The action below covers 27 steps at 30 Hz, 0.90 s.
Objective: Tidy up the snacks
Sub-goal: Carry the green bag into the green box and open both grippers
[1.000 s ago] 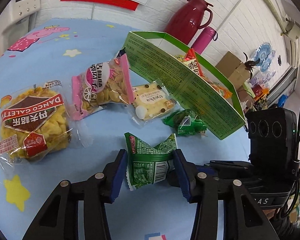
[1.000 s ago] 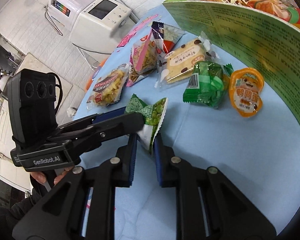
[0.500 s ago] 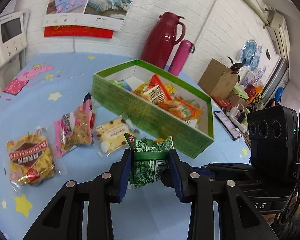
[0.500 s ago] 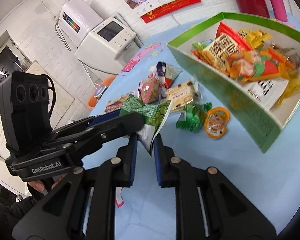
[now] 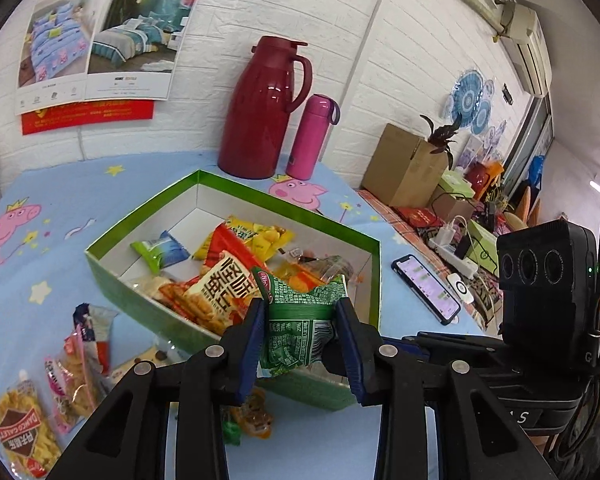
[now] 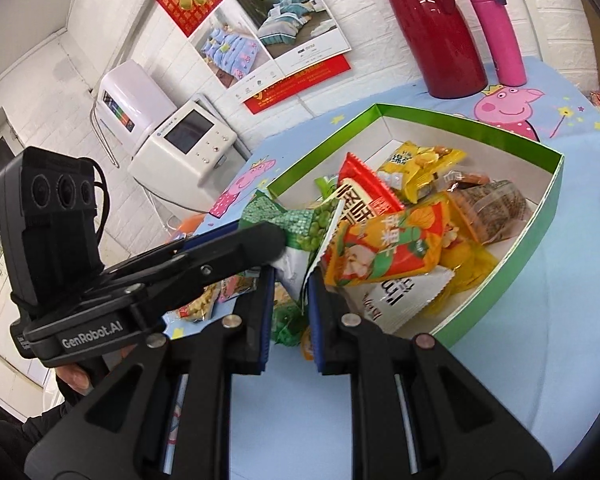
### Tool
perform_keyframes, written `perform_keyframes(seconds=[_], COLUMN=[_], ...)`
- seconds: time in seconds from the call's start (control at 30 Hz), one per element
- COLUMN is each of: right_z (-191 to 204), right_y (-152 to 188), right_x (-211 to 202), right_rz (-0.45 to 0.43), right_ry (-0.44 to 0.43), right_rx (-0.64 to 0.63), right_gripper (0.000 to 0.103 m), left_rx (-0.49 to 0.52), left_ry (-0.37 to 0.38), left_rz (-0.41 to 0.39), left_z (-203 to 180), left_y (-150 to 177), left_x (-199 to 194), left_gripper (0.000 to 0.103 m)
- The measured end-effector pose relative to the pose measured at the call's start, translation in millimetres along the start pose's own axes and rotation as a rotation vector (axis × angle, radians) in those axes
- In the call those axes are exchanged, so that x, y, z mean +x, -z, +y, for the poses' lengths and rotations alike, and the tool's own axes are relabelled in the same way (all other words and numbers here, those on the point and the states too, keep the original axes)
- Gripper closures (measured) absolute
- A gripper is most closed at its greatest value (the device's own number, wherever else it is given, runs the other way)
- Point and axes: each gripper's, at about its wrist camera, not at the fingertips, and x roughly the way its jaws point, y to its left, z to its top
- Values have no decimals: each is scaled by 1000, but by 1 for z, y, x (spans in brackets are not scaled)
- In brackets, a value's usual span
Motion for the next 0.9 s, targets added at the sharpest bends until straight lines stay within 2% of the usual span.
perform_keyframes(seconds=[0.3,0.4,0.5,0.57,0.6,0.63,0.67,0.9], right_z=[-46,-52,-60,-63,-63,-63,-63,-57], right_y=[-15,-18,-20,-21,-22,-22,-23,-20], right_x=[8,11,12,9,7,6,4,-4], right_rz=[3,-10,-20,-45,-55,-61,-67,-84], right_ry=[19,42,67,70,78,93,103,115], right_rx=[49,42,49,58,56,55,54,72], right_gripper=[85,80,69,56,53,45,39,27], left_rx=[14,26,49,42,36,32,30,5], left_ry=[15,-1,-48,-58,-69,-79,-89,-117], left_rz=[56,46,15,-9,-26,-42,-53,-78], left_z=[1,2,3,6,7,8,9,12], left_y=[-15,-17,-17,-18,-17,-17,-17,-14], left_x=[48,52,50,46,43,40,38,20], left_gripper=[67,63,49,27,23,19,17,9])
